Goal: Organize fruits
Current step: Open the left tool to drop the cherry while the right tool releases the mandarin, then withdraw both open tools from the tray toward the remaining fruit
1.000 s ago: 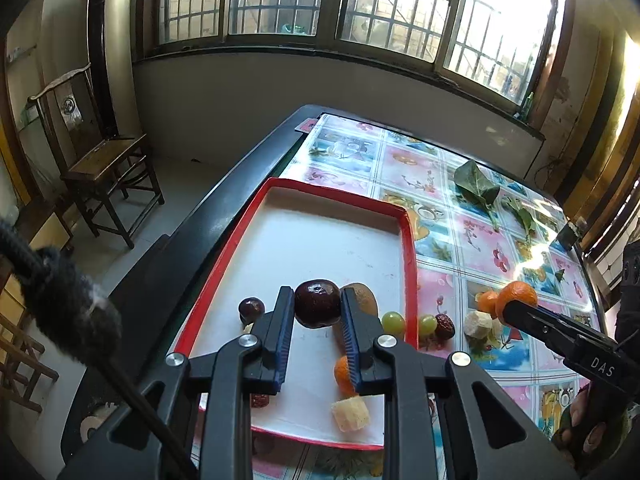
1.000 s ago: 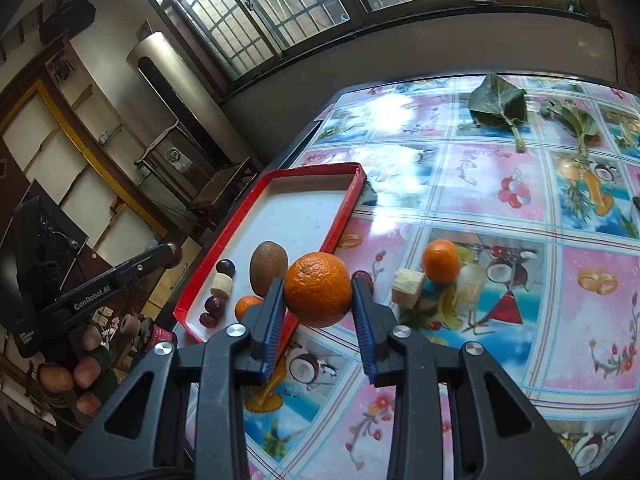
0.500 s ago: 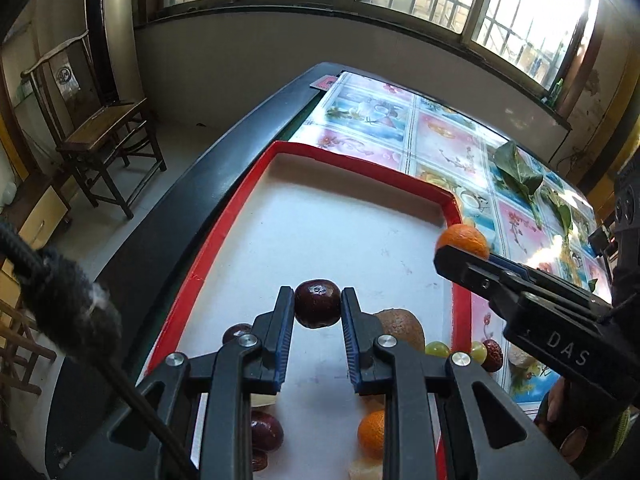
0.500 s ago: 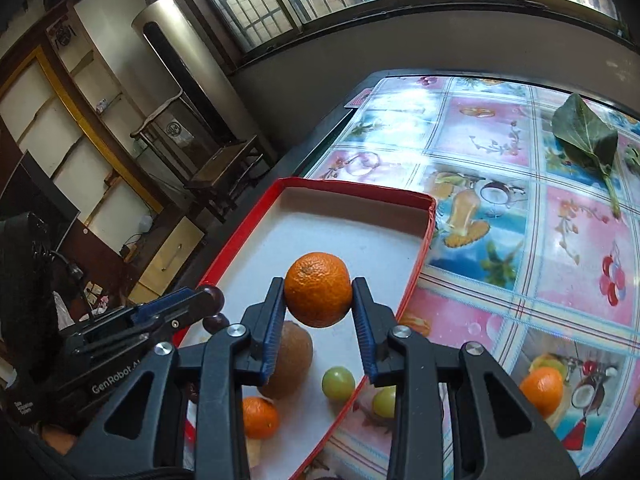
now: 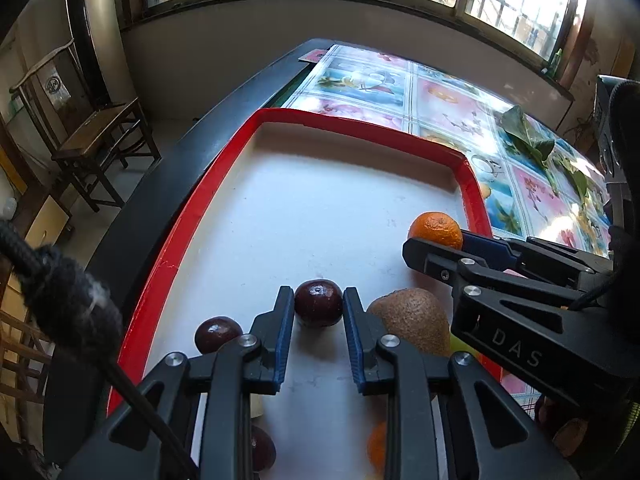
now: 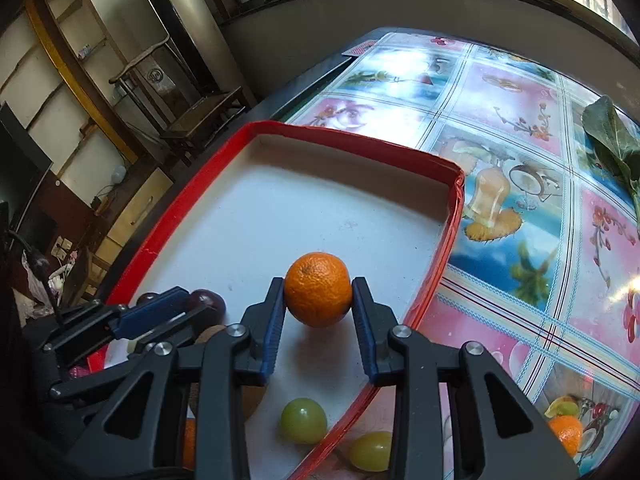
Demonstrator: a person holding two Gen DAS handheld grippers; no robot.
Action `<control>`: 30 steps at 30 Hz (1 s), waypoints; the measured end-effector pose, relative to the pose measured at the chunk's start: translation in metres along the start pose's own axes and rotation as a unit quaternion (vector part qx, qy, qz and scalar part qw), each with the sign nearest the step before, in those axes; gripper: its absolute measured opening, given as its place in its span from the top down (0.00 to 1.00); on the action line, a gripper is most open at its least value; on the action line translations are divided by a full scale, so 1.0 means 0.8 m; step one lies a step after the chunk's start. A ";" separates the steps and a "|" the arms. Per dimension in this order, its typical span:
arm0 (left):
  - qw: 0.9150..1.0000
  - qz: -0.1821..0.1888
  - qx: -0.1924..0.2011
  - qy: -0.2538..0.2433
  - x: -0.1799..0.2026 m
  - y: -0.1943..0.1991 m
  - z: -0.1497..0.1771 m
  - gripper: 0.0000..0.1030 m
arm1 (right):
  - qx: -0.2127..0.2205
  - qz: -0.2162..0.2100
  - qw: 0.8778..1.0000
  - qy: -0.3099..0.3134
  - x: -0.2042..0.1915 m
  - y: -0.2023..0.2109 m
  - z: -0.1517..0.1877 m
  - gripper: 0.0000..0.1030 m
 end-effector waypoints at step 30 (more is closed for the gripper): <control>0.995 -0.024 0.091 0.023 0.025 0.139 0.048 0.47 | 0.100 -0.025 0.993 -0.064 0.018 0.168 0.103 0.54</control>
Point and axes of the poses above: each gripper's, at about its wrist camera, not at the fingertips, and y roughly against the way its jaws point, x to its right, z to its underside, the point moved 1 cm from there along -y, roughly the way its jaws point, and after that the axes turned 15 degrees about -z, right-handed, at the moved point
